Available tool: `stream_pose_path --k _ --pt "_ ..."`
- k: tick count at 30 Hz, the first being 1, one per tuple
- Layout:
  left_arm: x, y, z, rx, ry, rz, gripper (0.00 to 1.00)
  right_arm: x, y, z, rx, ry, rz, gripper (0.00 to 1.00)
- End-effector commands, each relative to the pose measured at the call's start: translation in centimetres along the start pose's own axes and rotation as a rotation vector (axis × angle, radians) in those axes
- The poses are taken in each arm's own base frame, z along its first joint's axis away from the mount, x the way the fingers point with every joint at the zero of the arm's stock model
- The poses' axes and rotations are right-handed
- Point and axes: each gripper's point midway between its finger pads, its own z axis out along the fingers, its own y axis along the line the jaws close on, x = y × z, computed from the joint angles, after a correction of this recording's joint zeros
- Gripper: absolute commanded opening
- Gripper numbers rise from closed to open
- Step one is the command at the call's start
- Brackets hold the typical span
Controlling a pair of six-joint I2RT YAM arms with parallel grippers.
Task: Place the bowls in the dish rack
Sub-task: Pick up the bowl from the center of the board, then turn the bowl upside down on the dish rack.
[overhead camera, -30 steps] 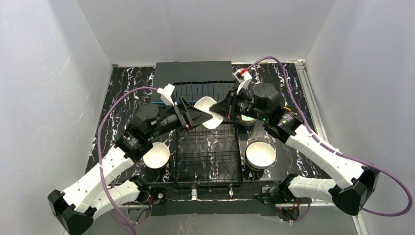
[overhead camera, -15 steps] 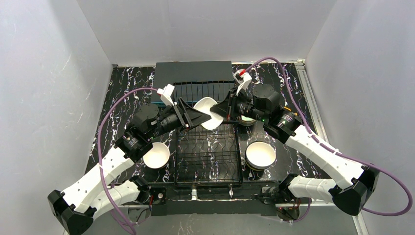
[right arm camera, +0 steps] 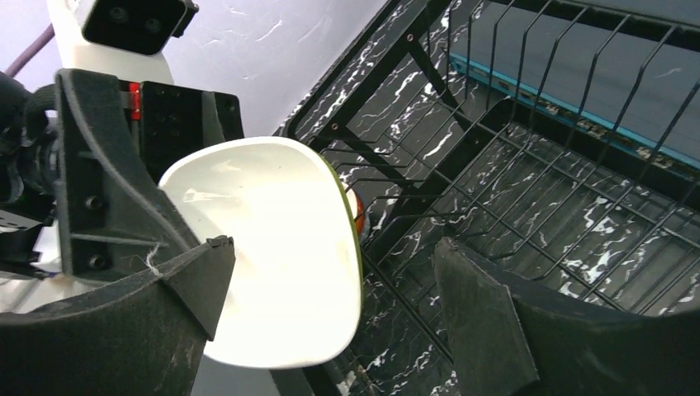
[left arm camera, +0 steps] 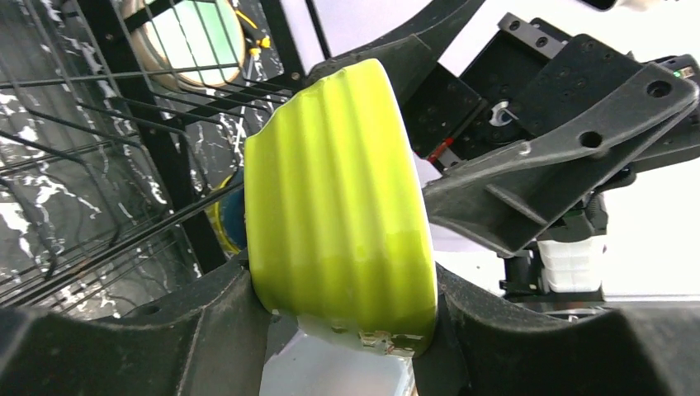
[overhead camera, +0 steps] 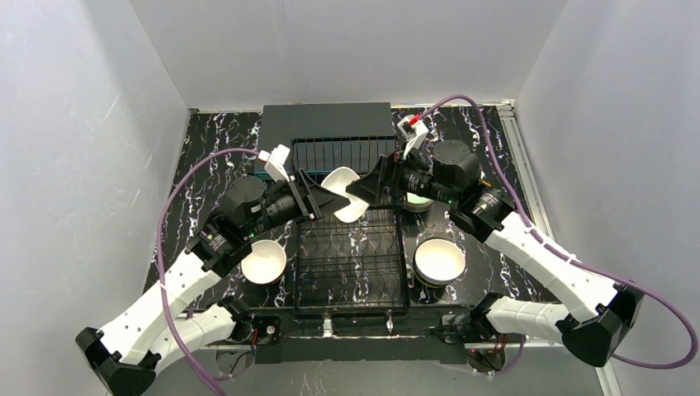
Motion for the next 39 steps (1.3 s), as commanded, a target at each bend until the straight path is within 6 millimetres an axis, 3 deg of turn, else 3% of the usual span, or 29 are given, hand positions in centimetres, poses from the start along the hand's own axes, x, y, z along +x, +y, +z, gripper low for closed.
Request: stream_pose_path --k 1,8,16,24,39 --pt "-1.6 -0.9 -1.6 -0.033 -0.059 0.1 0.0 -2.5 1.1 -0.5 -0.084 -0.05 0.027 0.99" --pt "-3.1 0.7 -3.1 -0.19 -0.104 0.184 0.0 -4.7 -1.1 -2.2 -0.109 -0.109 0.082 0.99" --pt "-5.7 0.9 -5.0 -0.346 -0.118 0.375 0.0 -5.7 -5.6 -4.3 -0.003 -0.133 0.121 0.99" --pt "-8.3 1.6 -5.9 -0.507 -0.084 0.597 0.0 -3.7 -8.7 -5.5 0.124 -0.075 0.128 0.99" --pt "-11.8 2.3 -4.7 -0.628 0.033 0.973 0.0 -0.5 -10.3 -7.3 0.225 0.011 0.092 0.99"
